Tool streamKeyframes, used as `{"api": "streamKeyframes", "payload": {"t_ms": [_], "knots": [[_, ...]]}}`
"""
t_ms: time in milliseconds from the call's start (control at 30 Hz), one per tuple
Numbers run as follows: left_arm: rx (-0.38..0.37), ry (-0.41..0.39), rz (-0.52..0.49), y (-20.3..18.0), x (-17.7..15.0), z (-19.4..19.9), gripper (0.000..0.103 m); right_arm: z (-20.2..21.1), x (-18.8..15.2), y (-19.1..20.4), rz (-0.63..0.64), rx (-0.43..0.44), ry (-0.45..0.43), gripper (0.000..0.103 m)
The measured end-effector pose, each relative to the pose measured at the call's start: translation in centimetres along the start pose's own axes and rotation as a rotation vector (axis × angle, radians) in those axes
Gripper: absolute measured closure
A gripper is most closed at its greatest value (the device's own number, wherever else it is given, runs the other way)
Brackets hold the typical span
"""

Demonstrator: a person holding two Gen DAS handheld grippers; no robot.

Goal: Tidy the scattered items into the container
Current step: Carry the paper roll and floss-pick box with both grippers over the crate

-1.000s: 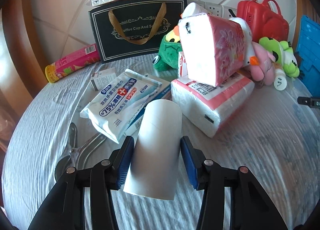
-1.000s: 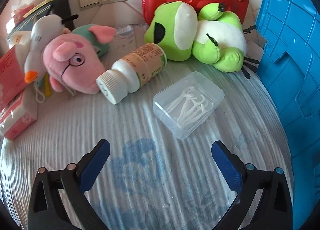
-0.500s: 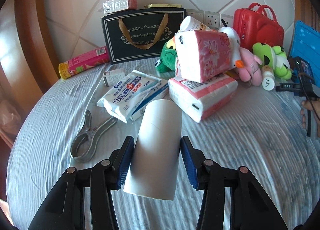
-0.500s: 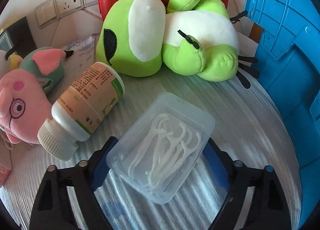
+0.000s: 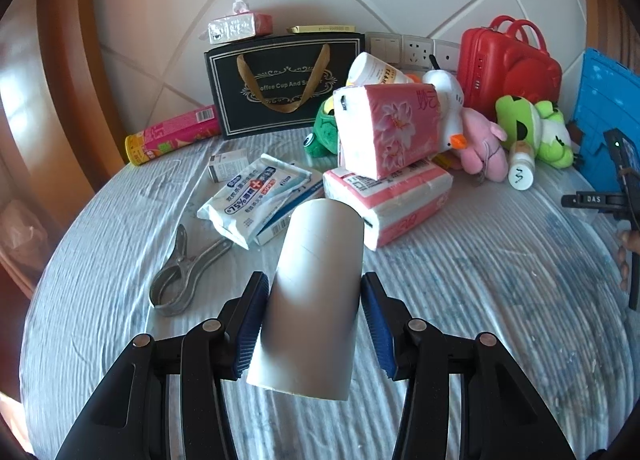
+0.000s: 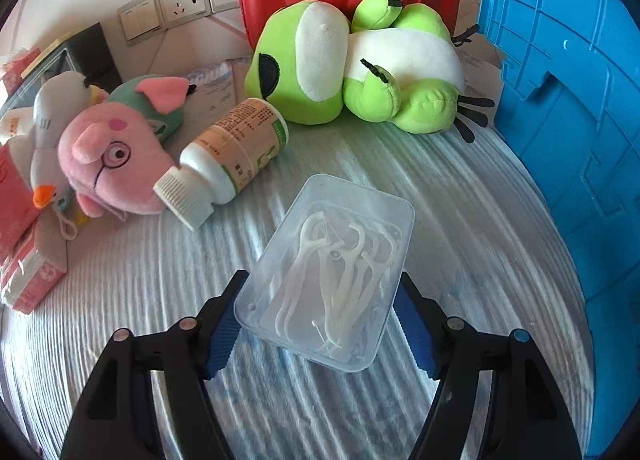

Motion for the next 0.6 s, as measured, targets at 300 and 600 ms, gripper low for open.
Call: {"api": "streamKeyframes", "payload": {"t_ms": [300,600], "knots": [[-0.017,-0.023,-0.003,-2.1,1.5,5.0,0.056,6.9,-2.4,-0.7,0.051,0.071,-0.006,0.033],[-0.024,-0.048,-0.016,-4.8,3.4,10.9,0.056,14.3,-3.9,-2.2,0.096,0.142,-0.024,0.033]]}}
Point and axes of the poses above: each gripper's, at about its wrist camera, not at the fingertips, and z roughly against the way its jaws point, y to its left, x to its top, the point moved 1 cm from there along -z, roughly the way its jaws point, and after that the axes turned 13 degrees about -x, right-handed, at the moved point
